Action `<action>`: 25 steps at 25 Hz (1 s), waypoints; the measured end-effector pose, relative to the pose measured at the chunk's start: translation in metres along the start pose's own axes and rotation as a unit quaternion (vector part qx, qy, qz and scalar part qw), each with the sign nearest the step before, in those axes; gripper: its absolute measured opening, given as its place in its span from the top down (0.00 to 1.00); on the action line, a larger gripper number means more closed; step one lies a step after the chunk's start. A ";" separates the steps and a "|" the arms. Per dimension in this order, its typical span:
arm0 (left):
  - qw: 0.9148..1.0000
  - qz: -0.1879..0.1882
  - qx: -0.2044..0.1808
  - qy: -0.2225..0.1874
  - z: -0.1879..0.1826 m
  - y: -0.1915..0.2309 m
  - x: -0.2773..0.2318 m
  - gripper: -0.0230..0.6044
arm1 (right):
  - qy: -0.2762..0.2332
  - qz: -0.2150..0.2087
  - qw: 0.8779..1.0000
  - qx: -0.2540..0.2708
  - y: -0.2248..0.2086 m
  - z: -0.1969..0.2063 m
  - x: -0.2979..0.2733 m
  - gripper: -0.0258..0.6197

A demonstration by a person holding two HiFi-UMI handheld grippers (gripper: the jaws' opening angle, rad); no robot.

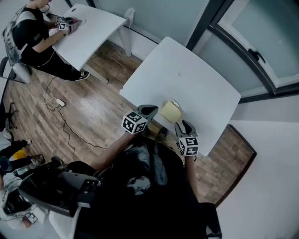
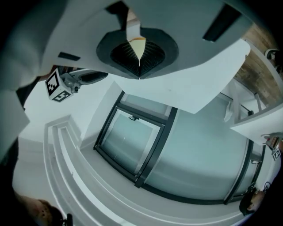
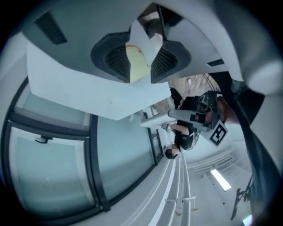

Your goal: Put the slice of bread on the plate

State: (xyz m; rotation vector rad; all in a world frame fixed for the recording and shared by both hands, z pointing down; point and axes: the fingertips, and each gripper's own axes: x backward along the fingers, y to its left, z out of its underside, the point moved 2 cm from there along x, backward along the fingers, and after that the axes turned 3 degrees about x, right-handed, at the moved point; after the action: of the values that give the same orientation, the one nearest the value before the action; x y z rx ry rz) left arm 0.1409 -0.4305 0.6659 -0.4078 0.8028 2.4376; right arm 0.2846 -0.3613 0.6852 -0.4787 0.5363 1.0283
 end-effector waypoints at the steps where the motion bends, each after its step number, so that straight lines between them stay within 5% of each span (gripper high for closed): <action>1: 1.000 -0.002 -0.012 -0.007 -0.008 -0.001 0.002 0.95 | -0.024 0.020 0.999 -0.012 -0.005 -0.009 0.012 0.75; 5: 0.996 -0.015 -0.064 -0.053 -0.045 -0.016 0.011 0.95 | -0.097 0.099 0.989 -0.047 -0.027 -0.042 0.052 0.92; 8: 0.992 -0.017 -0.092 -0.081 -0.062 -0.032 0.014 0.95 | -0.131 0.129 0.982 -0.052 -0.035 -0.059 0.070 0.94; 25: 0.993 -0.034 -0.096 -0.065 -0.052 -0.041 0.009 0.95 | -0.149 0.123 0.980 -0.054 -0.036 -0.059 0.075 0.94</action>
State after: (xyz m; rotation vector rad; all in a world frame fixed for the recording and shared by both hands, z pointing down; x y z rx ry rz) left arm 0.1627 -0.4313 0.6025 -0.3363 0.4942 2.4556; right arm 0.3363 -0.3624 0.5976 -0.3493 0.2772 1.3456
